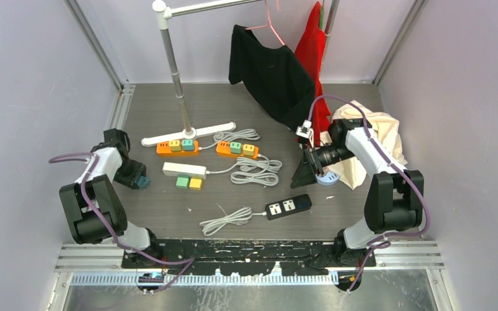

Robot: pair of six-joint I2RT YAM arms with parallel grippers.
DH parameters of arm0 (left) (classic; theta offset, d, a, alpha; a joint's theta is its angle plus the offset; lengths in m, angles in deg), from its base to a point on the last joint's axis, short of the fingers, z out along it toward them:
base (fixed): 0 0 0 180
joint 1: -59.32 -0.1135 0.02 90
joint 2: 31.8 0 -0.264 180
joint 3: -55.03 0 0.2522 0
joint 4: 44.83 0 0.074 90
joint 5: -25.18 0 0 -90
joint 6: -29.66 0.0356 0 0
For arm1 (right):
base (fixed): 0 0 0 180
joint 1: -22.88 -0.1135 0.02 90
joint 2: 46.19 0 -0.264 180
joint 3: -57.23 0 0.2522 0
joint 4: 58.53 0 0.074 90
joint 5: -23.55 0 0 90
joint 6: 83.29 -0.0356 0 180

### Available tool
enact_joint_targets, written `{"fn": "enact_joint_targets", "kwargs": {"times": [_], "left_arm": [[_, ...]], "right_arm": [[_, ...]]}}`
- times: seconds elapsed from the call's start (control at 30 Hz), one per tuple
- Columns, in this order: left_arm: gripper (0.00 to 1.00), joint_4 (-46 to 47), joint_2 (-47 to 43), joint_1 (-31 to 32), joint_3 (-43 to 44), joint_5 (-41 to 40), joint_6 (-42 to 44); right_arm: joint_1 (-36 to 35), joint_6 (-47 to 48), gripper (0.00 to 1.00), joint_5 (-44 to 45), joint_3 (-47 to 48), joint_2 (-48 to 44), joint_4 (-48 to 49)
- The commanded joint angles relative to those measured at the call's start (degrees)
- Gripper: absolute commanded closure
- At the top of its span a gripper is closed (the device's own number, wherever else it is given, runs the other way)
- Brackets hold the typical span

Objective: Pull the plug off the socket
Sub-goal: Place the plug at the center of the board.

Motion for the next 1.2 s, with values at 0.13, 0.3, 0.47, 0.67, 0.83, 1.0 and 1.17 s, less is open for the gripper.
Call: {"fn": "enact_joint_targets", "kwargs": {"times": [0.13,0.3,0.47,0.67,0.83,1.0,1.17], "left_arm": [[0.63,3.54,1.05,-1.51,1.49,3.85,0.48],[0.35,2.9,0.72,-1.49,1.59,3.51,0.48],[0.23,2.49,-0.35,-1.57,1.23,3.38,0.5],[0.09,1.67,-2.5,-1.54,0.91,3.29,0.85],[0.01,0.12,-4.85,-1.53,0.15,3.37,0.57],[0.01,-3.43,-7.0,-1.49,0.43,5.49,-0.22],[0.01,-11.9,-7.89,-1.47,4.79,8.24,1.71]], "right_arm": [[0.08,2.57,0.24,-2.08,0.96,-2.36,-1.9],[0.07,3.04,0.24,-2.14,1.04,-2.36,-2.29],[0.08,3.3,0.24,-2.17,1.06,-2.36,-2.43],[0.1,3.48,0.24,-2.17,1.13,-2.27,-2.56],[0.07,3.59,0.24,-2.08,1.15,-2.27,-2.65],[0.07,3.85,0.24,-1.84,1.23,-2.26,-2.77],[0.07,4.41,0.24,-1.52,1.19,-2.75,-2.88]]}}
